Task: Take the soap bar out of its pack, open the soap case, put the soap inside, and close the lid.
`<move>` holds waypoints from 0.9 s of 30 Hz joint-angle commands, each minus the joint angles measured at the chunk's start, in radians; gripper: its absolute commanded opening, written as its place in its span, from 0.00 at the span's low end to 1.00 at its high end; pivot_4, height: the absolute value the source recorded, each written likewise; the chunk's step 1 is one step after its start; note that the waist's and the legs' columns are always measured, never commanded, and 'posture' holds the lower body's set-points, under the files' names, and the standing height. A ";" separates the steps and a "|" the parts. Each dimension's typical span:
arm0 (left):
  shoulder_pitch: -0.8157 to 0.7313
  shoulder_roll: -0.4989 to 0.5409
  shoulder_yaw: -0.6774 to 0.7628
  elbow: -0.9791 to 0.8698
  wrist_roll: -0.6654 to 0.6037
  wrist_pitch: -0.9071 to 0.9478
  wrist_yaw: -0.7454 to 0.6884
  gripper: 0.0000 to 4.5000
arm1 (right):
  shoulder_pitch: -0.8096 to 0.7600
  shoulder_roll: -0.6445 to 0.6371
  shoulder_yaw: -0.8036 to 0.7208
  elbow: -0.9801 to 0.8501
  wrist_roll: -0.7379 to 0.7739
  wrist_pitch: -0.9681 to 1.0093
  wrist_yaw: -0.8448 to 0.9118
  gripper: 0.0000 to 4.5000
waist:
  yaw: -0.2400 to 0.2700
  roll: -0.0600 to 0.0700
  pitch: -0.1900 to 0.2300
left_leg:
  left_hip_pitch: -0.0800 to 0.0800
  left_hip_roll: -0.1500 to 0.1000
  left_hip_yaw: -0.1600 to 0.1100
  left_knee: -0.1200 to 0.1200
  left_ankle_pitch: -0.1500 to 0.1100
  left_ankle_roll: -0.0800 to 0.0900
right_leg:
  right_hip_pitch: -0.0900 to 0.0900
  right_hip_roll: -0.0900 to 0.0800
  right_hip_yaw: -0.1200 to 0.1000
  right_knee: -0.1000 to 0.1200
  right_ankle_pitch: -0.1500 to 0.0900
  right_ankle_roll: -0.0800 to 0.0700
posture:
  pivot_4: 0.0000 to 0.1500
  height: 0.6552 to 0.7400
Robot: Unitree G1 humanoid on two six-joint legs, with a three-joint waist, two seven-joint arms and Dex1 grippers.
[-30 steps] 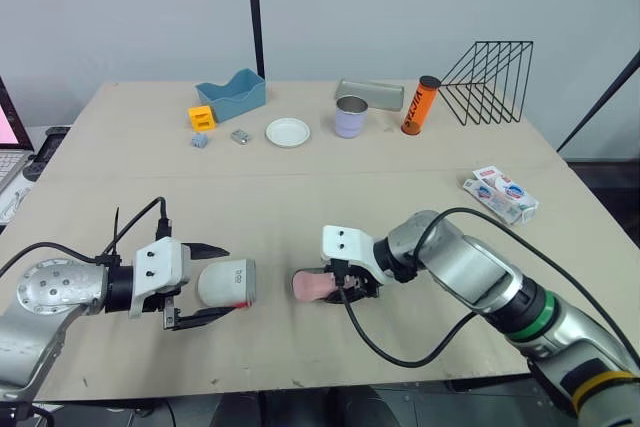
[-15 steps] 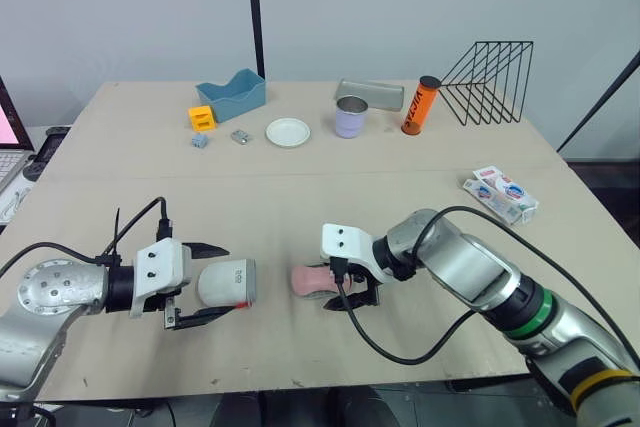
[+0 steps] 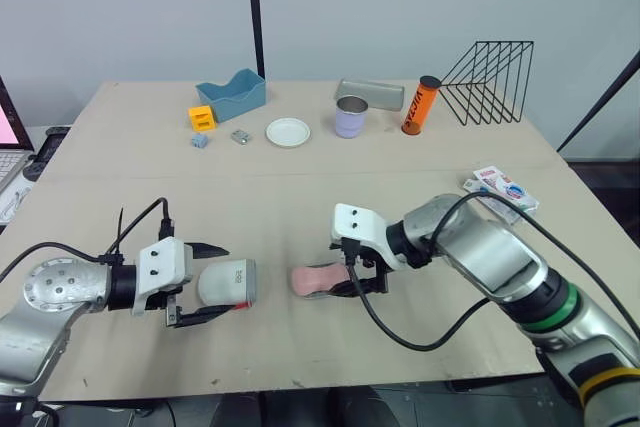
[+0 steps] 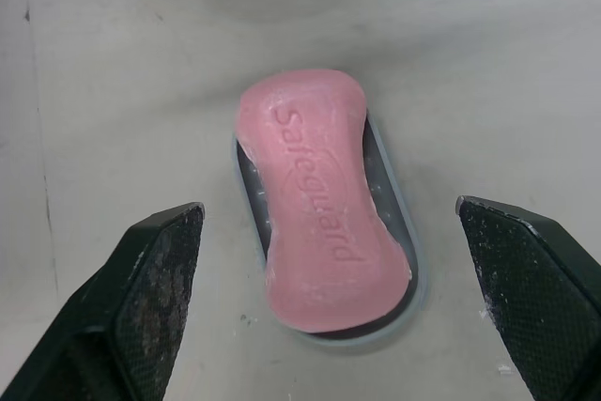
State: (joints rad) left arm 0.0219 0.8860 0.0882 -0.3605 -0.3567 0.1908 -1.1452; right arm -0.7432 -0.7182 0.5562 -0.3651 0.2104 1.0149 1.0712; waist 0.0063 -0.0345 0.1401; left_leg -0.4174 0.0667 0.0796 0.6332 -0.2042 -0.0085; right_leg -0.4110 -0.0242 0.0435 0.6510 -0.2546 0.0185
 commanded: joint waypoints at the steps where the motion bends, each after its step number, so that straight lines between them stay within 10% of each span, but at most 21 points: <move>1: -0.038 -0.006 0.003 0.001 -0.019 -0.021 -0.011 1.00 | 0.026 -0.065 -0.036 -0.048 0.006 -0.060 0.028 0.99 | 0.001 0.000 0.000 | 0.000 0.000 0.000 0.000 0.000 0.000 | 0.000 0.000 0.000 0.000 0.000 0.000 | 1.00 0.99; 27: -0.056 -0.009 0.008 0.227 -0.006 -0.114 -0.085 1.00 | 0.243 -0.095 -0.315 -0.073 0.198 -0.508 0.182 0.99 | 0.000 0.000 0.000 | 0.002 0.001 0.001 -0.001 0.000 0.000 | 0.003 0.000 -0.001 -0.002 -0.003 0.005 | 1.00 0.99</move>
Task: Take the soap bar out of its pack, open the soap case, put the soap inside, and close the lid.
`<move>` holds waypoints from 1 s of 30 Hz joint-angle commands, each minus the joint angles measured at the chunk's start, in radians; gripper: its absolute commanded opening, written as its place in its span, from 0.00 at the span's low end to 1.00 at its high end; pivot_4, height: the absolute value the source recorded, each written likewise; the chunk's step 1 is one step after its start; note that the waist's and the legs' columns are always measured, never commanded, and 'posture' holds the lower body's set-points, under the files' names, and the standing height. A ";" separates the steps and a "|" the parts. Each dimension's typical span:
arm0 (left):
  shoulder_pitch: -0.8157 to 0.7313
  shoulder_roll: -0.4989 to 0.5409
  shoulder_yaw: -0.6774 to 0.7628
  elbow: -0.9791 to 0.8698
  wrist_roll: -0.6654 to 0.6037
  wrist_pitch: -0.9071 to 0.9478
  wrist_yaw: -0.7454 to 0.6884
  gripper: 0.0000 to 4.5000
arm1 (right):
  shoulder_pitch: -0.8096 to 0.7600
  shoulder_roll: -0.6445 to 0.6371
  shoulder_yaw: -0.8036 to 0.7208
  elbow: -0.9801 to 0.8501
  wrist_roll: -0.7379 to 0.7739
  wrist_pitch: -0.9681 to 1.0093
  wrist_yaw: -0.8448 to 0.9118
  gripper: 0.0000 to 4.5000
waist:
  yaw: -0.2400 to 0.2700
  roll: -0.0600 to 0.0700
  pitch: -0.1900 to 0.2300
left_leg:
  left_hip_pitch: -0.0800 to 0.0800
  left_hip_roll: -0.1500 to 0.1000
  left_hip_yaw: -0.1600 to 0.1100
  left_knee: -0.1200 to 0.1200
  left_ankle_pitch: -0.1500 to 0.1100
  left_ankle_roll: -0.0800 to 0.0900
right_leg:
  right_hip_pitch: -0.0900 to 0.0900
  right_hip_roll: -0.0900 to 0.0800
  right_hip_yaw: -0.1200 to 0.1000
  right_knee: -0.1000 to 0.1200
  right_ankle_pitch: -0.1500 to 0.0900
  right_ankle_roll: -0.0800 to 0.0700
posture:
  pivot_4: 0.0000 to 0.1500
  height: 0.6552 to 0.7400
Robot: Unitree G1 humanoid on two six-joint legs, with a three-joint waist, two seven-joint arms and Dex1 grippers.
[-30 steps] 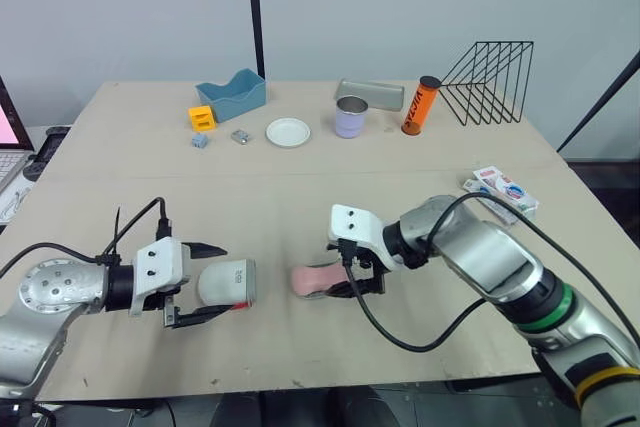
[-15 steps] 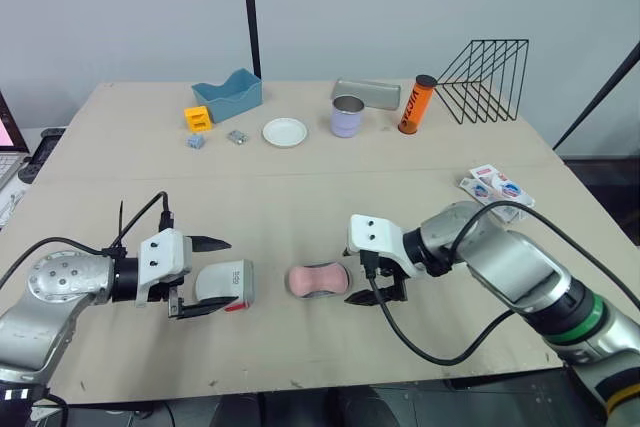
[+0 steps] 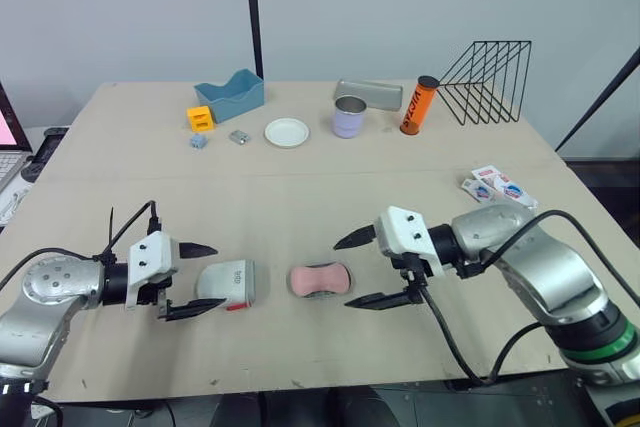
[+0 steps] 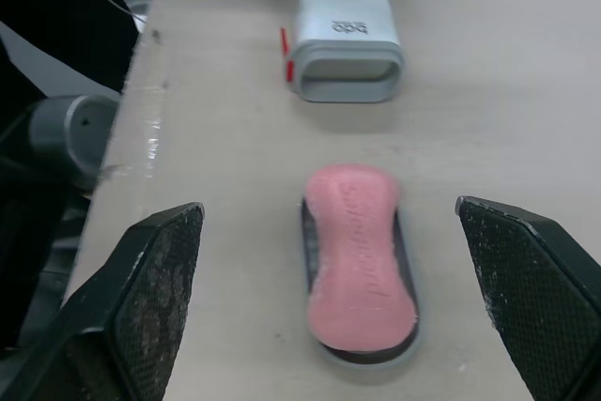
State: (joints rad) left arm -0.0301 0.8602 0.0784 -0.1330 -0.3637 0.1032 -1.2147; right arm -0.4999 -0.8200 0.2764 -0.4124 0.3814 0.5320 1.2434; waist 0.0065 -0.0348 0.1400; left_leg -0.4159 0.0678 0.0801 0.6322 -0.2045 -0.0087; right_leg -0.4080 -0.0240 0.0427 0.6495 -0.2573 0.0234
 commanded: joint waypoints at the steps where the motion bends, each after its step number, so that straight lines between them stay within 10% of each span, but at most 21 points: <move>1: -0.007 0.015 0.015 -0.001 0.002 -0.027 -0.016 1.00 | 0.001 0.013 -0.040 -0.024 0.035 -0.031 0.010 0.99 | 0.000 0.000 0.000 | 0.000 0.000 0.000 0.000 0.000 0.000 | 0.000 0.000 0.000 0.000 0.000 0.000 | 1.00 0.99; 30: -0.104 -0.042 -0.144 0.145 0.160 -0.139 -0.014 1.00 | 0.053 0.019 -0.030 -0.060 0.029 0.002 -0.044 0.99 | 0.001 0.000 0.000 | 0.000 0.000 0.000 -0.001 0.000 0.000 | 0.000 -0.001 0.000 0.000 0.003 -0.005 | 1.00 0.99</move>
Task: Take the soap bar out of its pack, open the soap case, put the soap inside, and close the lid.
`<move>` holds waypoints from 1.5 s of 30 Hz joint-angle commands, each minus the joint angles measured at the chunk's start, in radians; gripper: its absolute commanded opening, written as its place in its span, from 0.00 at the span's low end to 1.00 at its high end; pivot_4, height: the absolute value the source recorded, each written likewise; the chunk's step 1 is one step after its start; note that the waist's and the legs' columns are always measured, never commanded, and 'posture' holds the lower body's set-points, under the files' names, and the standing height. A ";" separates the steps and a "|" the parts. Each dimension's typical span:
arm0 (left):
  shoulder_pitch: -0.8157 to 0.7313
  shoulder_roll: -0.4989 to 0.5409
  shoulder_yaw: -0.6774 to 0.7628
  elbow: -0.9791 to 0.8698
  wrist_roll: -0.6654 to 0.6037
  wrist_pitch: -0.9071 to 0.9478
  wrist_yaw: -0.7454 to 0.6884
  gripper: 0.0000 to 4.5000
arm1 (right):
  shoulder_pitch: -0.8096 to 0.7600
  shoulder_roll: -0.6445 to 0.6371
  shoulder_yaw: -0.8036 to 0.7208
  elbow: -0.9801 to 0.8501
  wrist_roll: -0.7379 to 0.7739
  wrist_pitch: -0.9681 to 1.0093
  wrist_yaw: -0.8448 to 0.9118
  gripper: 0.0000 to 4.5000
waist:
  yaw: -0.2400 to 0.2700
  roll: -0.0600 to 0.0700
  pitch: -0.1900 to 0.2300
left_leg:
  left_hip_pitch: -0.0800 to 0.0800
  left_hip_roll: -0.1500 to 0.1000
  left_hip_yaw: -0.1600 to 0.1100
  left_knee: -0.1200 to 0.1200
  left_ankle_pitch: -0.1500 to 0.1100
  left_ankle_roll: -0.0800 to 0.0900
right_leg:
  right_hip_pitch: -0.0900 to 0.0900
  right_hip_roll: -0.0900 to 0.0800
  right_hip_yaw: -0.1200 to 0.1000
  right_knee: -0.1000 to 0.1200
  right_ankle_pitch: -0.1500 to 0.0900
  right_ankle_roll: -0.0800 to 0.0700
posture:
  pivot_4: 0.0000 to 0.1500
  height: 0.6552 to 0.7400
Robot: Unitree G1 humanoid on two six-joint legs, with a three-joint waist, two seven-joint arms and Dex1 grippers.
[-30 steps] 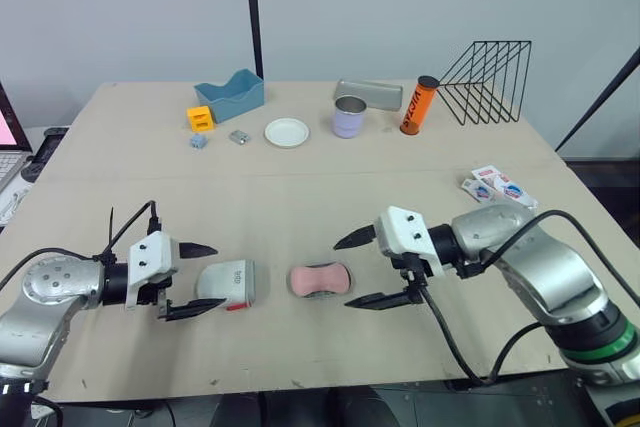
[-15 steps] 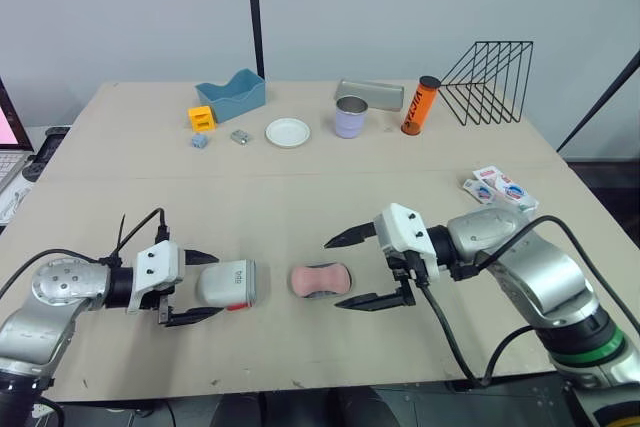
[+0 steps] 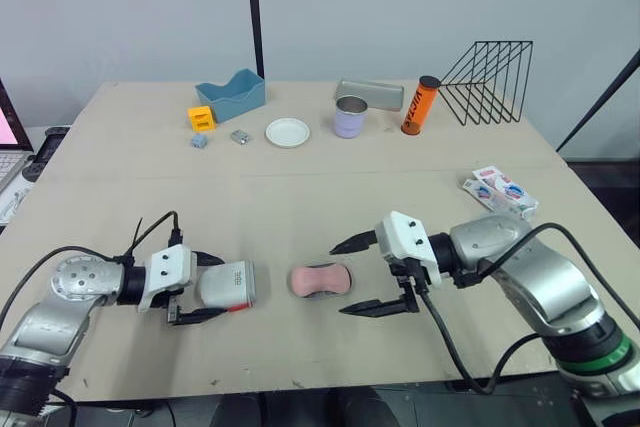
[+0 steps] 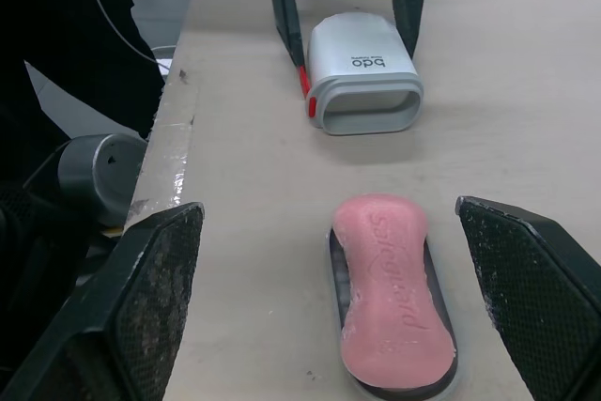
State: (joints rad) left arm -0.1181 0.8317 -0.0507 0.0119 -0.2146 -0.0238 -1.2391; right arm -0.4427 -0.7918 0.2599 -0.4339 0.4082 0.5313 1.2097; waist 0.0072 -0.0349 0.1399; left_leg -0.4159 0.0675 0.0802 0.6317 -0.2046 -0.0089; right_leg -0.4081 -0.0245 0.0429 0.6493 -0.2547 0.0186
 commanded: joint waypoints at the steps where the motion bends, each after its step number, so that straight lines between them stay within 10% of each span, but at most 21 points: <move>1: -0.021 -0.018 -0.020 0.006 0.018 -0.013 0.016 1.00 | -0.003 -0.010 -0.014 -0.040 0.002 0.004 -0.011 0.99 | 0.000 0.000 0.000 | 0.000 0.000 0.000 0.000 0.000 0.000 | 0.000 0.000 0.000 0.000 0.000 0.000 | 1.00 0.99; 9: -0.022 -0.016 -0.038 0.021 0.035 -0.002 0.007 1.00 | -0.001 -0.026 -0.022 -0.058 0.009 0.025 -0.017 0.99 | 0.000 0.000 0.000 | 0.000 0.000 0.000 0.000 0.000 0.000 | 0.000 0.001 0.000 0.000 0.000 0.000 | 1.00 0.99; 14: -0.023 -0.014 -0.039 0.028 0.036 -0.005 -0.002 0.78 | -0.009 -0.024 -0.018 -0.055 0.008 0.033 -0.022 1.00 | 0.000 0.000 0.000 | 0.000 0.000 0.000 0.000 0.000 0.000 | 0.000 0.000 0.000 0.000 0.000 0.000 | 1.00 0.99; 45: -0.002 -0.001 0.004 -0.168 -0.036 0.070 0.046 0.78 | -0.171 0.062 0.208 0.132 -0.243 0.112 -0.056 1.00 | 0.000 0.000 0.000 | 0.000 -0.001 0.001 0.000 0.000 0.000 | 0.000 0.001 0.000 0.000 0.000 0.000 | 1.00 0.99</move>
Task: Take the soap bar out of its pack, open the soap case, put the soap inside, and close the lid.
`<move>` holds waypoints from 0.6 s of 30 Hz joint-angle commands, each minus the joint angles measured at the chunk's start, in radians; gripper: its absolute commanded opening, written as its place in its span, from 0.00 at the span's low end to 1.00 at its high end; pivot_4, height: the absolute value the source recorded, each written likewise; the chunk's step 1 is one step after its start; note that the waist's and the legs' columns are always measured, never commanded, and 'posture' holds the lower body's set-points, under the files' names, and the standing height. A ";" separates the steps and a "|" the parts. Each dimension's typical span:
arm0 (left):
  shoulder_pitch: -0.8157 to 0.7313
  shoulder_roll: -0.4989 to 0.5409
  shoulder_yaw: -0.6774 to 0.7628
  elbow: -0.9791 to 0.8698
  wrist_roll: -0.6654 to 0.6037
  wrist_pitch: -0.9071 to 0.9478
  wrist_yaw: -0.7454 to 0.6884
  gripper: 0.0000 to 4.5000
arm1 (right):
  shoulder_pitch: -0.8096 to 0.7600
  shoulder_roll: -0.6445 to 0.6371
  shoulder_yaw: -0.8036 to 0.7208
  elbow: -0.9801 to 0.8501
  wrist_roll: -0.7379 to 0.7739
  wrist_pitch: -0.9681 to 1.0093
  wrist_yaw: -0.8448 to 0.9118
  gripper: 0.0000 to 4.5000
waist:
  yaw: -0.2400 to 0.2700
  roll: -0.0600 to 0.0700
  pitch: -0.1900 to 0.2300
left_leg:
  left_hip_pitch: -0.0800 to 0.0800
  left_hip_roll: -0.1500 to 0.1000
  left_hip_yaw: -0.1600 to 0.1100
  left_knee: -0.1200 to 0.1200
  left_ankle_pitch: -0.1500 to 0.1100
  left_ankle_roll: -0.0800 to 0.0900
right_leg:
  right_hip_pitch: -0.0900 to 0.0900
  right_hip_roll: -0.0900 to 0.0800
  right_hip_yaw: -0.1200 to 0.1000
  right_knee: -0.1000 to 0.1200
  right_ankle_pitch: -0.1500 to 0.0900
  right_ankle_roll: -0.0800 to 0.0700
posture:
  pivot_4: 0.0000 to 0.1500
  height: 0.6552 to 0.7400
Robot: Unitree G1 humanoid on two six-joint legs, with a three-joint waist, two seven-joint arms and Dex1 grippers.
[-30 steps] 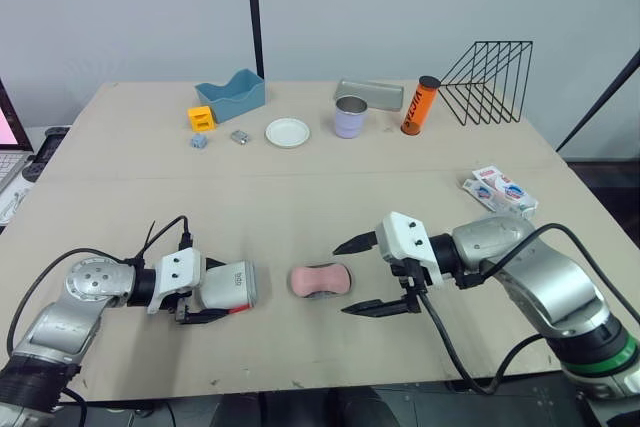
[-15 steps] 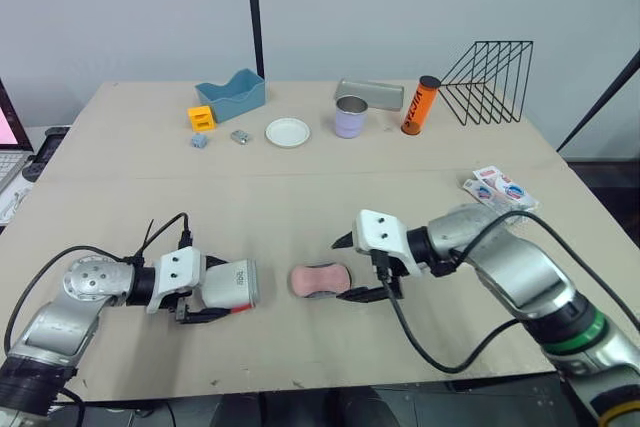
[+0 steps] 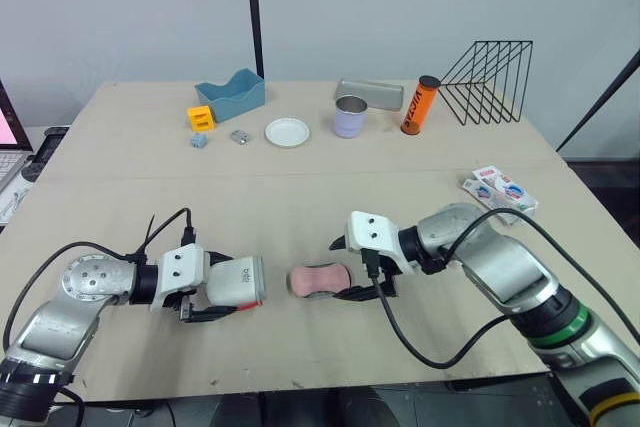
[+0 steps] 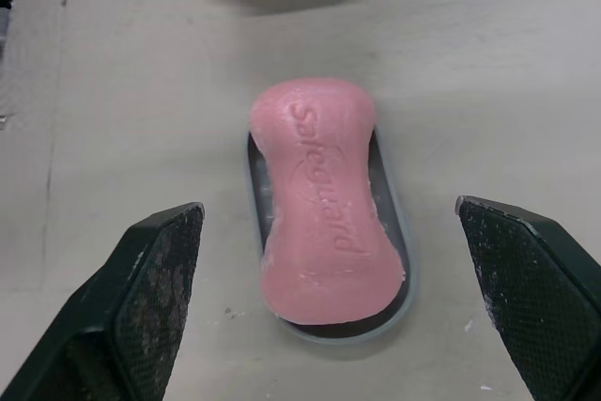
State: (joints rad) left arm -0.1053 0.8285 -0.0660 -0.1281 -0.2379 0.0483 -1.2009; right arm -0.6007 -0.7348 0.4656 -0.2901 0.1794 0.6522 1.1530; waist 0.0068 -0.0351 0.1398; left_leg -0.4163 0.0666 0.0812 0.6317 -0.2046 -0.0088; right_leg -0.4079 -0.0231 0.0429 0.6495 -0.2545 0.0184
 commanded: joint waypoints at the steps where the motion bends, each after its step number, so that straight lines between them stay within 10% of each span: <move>1: -0.015 0.002 0.018 -0.028 -0.014 -0.003 0.007 0.78 | -0.013 0.006 0.009 -0.008 -0.024 -0.011 -0.002 1.00 | 0.000 0.000 0.000 | 0.000 0.000 0.000 0.000 0.000 0.000 | 0.000 0.000 0.000 0.000 0.000 0.000 | 1.00 0.99; 18: 0.032 0.000 0.022 -0.079 -0.025 0.002 0.030 0.78 | -0.017 0.058 0.082 0.105 -0.146 -0.065 0.003 1.00 | 0.000 0.000 0.000 | 0.000 0.000 0.004 0.000 0.000 0.000 | 0.000 0.000 0.000 0.000 0.000 0.000 | 1.00 0.99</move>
State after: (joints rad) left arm -0.0769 0.8281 -0.0662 -0.1712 -0.2466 0.0511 -1.1826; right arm -0.6040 -0.6794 0.5516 -0.1789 0.0436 0.6038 1.1526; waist 0.0065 -0.0351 0.1398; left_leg -0.4162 0.0666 0.0849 0.6317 -0.2046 -0.0089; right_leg -0.4080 -0.0227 0.0431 0.6498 -0.2545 0.0184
